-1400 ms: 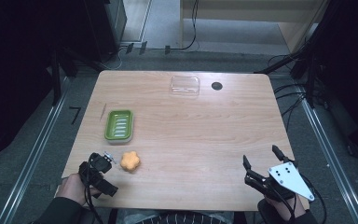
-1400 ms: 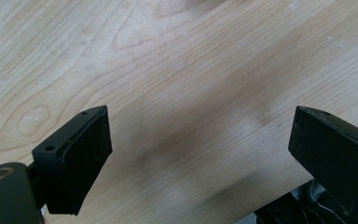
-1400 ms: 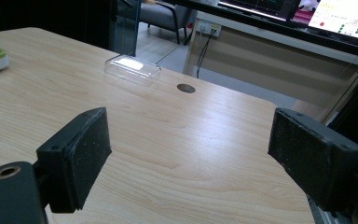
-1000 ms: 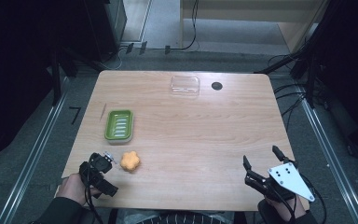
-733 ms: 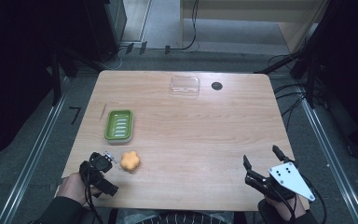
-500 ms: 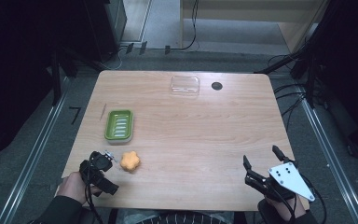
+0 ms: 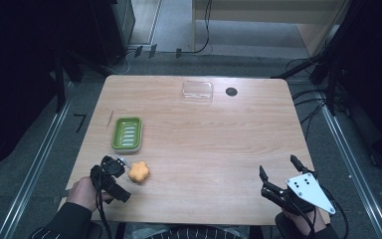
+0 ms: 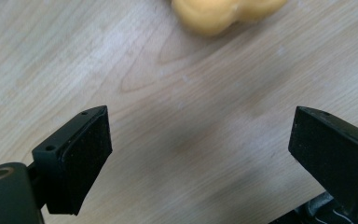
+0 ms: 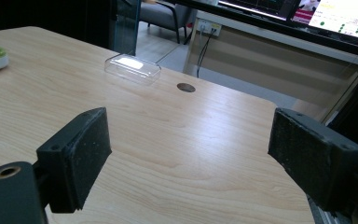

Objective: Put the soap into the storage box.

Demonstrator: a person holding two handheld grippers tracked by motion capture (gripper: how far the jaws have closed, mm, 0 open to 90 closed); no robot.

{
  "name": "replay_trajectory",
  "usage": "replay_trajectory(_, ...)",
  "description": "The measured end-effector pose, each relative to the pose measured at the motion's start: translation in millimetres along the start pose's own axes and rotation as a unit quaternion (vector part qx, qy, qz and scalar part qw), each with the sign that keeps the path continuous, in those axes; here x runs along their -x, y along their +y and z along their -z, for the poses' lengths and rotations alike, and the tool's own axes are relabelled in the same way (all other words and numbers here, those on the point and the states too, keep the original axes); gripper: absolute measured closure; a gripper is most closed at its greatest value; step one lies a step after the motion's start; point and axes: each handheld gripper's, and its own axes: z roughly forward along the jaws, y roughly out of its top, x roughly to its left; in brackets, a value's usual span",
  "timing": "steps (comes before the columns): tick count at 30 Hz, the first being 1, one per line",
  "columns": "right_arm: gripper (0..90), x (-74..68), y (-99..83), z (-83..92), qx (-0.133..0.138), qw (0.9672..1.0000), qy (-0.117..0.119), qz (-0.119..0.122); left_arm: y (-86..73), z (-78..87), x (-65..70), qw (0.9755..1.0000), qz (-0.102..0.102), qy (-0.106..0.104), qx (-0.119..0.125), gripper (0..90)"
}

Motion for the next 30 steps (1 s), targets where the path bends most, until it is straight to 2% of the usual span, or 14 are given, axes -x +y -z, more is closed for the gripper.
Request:
replay_trajectory(4,13.3,0.0,0.1,-0.3,0.0,1.0,0.0,0.003,11.2,3.4,0.8,0.9999,-0.005,-0.003,0.012,5.6)
replay_trajectory(14,13.3,0.0,-0.1,-0.3,-0.001,1.0,0.0,0.003,24.9,4.8,1.0,0.9995,-0.007,-0.012,0.03,5.6)
replay_trajectory(24,13.3,0.1,-0.1,-0.6,-0.002,1.0,0.0,0.003,38.2,0.0,0.9,0.9992,-0.015,-0.013,0.034,5.5)
replay_trajectory(30,13.3,0.0,-0.1,-0.7,-0.001,1.0,0.0,0.004,47.3,-4.2,3.1,0.9991,-0.027,-0.015,0.029,4.0)
